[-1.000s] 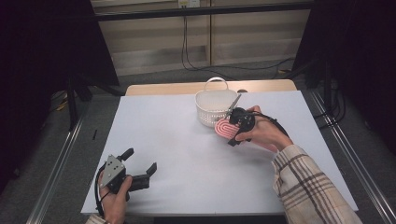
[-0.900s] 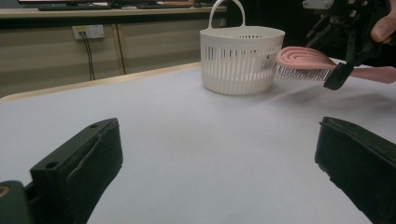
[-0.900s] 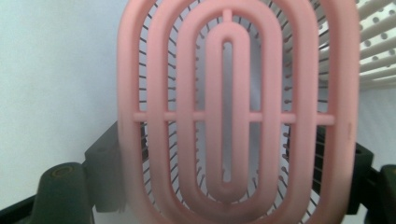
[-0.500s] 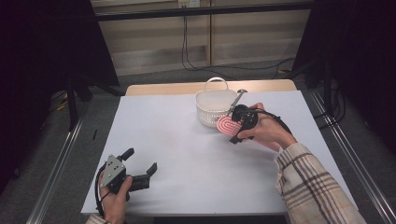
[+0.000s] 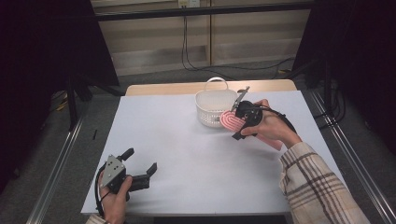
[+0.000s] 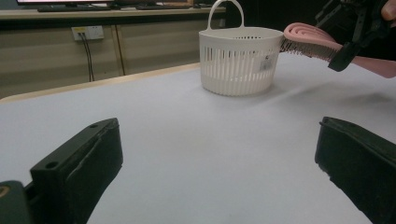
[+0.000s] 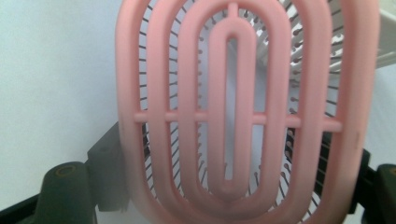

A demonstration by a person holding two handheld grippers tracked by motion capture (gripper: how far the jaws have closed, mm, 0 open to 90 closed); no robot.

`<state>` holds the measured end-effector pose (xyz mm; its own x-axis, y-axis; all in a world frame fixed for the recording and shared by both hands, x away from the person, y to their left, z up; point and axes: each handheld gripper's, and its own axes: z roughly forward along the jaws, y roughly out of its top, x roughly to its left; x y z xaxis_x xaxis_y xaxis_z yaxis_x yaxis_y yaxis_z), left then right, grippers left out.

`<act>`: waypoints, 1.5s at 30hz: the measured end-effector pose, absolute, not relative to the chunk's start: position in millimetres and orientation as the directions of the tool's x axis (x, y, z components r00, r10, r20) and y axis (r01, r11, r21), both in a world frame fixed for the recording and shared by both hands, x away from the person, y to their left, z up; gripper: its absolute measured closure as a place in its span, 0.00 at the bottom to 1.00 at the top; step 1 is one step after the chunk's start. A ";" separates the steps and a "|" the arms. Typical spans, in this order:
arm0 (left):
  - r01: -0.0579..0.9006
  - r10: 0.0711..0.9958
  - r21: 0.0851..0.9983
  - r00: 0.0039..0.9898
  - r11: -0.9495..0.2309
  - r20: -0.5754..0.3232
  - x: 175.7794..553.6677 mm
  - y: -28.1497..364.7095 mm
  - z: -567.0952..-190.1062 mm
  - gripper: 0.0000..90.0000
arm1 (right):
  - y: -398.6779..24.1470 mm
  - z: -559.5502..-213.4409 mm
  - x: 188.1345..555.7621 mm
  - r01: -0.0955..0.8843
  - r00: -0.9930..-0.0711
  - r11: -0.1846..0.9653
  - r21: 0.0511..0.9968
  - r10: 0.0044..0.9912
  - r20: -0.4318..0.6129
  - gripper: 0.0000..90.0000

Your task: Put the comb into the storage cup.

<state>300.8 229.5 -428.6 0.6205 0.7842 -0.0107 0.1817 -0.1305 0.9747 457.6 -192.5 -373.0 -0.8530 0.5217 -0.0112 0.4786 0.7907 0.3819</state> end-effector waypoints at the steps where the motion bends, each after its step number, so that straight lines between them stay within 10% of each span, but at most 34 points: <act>1: 0.182 0.784 0.975 0.621 -0.130 -0.011 300.8 229.5 -428.7 0.01 | -193.2 -372.2 457.6 0.481 -0.851 0.788 0.385 0.525 -0.012 0.24; 45: 0.181 0.784 0.975 0.621 -0.132 -0.009 300.8 229.5 -428.5 0.01 | -209.7 -337.0 454.8 0.481 -0.799 0.710 0.514 0.596 -0.077 0.24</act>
